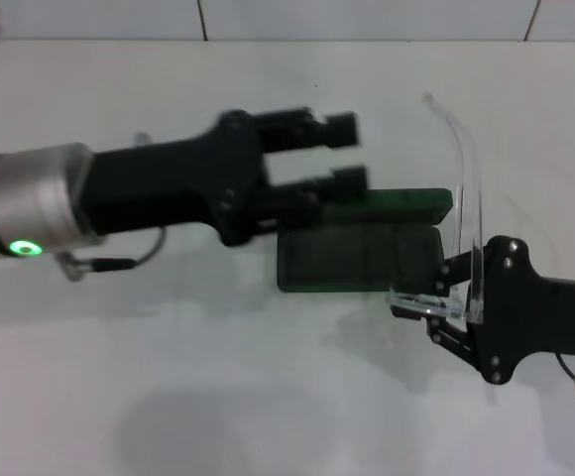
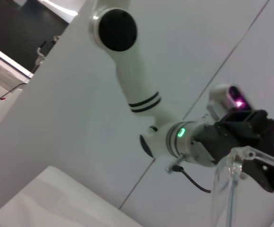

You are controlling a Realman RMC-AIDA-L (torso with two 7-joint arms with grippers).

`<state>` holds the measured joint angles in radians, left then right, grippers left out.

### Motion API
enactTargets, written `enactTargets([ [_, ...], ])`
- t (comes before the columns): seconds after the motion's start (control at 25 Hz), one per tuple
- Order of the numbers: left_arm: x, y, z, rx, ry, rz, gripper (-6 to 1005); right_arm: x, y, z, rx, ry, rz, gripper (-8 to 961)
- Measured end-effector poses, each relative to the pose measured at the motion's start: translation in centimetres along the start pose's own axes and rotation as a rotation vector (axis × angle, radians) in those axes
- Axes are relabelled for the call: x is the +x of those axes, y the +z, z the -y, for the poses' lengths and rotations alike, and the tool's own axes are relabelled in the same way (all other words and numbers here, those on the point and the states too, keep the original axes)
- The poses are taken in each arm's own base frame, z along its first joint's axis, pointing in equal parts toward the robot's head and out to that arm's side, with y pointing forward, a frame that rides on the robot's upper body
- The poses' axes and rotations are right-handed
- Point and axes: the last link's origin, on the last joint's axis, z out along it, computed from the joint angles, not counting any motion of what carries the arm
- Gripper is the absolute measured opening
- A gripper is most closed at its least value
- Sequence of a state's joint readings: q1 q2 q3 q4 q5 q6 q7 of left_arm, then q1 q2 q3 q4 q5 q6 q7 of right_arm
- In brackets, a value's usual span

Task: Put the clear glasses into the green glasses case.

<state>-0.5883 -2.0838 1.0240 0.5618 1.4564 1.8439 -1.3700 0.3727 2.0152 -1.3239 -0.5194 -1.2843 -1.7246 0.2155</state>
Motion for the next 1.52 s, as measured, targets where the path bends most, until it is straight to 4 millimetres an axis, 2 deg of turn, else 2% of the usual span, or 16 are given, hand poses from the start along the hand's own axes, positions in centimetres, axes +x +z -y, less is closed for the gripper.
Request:
enactTargets([
  [0.24,-0.6,2.4,0.8,-0.034,0.018,0.029,592,0.0,0.3,-0.5,-0.049,0.027,0.002,84],
  [0.84,-2.2,5.2,1.8,-0.046,0.020,0.163,592,0.1,0.6,-0.4,-0.083,0.051,0.005,82],
  [1.08,-2.7,5.5,2.0,-0.037,0.007,0.199,592,0.1,0.8,0.0,-0.083,0.042,0.007,82],
  [1.28,-2.3,5.3,2.3,-0.017,0.016,0.193,592,0.1,0.7,0.2,-0.081,0.039,0.002,17],
  [1.52,-2.1,4.9,3.1,0.025,0.021,0.208,592,0.2,0.5,0.2,-0.073,0.040,-0.004,21],
])
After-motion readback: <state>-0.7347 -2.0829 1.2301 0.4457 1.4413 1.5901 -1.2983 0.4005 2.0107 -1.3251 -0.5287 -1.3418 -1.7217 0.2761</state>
